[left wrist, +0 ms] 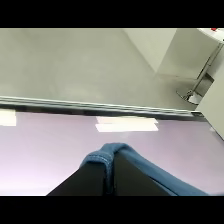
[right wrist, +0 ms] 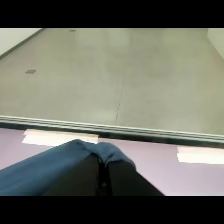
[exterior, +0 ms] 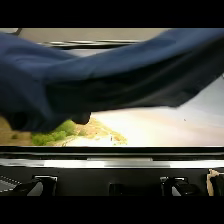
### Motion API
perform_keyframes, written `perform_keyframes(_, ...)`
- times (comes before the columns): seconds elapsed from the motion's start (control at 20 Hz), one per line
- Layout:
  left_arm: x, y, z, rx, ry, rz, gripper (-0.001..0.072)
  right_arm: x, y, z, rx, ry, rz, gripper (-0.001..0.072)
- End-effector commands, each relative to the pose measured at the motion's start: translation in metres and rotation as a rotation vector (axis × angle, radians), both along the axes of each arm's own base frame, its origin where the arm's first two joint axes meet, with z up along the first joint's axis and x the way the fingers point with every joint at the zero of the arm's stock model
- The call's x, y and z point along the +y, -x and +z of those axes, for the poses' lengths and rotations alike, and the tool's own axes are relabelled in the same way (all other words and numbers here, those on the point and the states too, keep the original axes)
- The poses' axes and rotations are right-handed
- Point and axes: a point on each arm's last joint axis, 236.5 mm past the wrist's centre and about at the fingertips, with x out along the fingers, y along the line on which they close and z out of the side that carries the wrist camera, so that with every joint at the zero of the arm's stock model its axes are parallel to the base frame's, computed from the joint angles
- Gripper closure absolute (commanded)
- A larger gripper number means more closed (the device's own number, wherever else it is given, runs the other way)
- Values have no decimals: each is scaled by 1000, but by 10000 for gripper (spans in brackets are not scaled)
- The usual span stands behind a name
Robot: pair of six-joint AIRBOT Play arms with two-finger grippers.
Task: Fold the clothes and pants, and hang the long-sleeved shirts on hangers.
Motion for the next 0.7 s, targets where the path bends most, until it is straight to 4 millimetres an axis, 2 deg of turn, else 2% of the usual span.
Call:
perform_keyframes(0.0, 13, -28, -22, 86, 18, 36, 694, 1, -33, -26, 103, -18, -5, 681)
perform_keyframes(0.1, 23, -83, -61, 199, 0, 26, 693, 3, -89, -67, 224, -16, -5, 680)
perform_keyframes(0.15, 29, -112, -86, 264, -1, 21, 693, 7, -120, -94, 297, -21, 3, 680)
perform_keyframes(0.25, 41, -173, -152, 421, 7, 8, 692, 18, -175, -160, 463, -38, 36, 679)
perform_keyframes(0.35, 50, -229, -232, 579, 33, -3, 692, 30, -222, -236, 636, -65, 71, 679)
perform_keyframes(0.5, 55, -294, -356, 753, 60, -17, 692, 41, -276, -351, 834, -99, 91, 679)
perform_keyframes(0.55, 52, -310, -388, 775, 75, -25, 692, 41, -290, -383, 872, -102, 83, 679)
perform_keyframes(0.65, 43, -340, -437, 776, 141, -42, 692, 40, -314, -437, 910, -92, 78, 679)
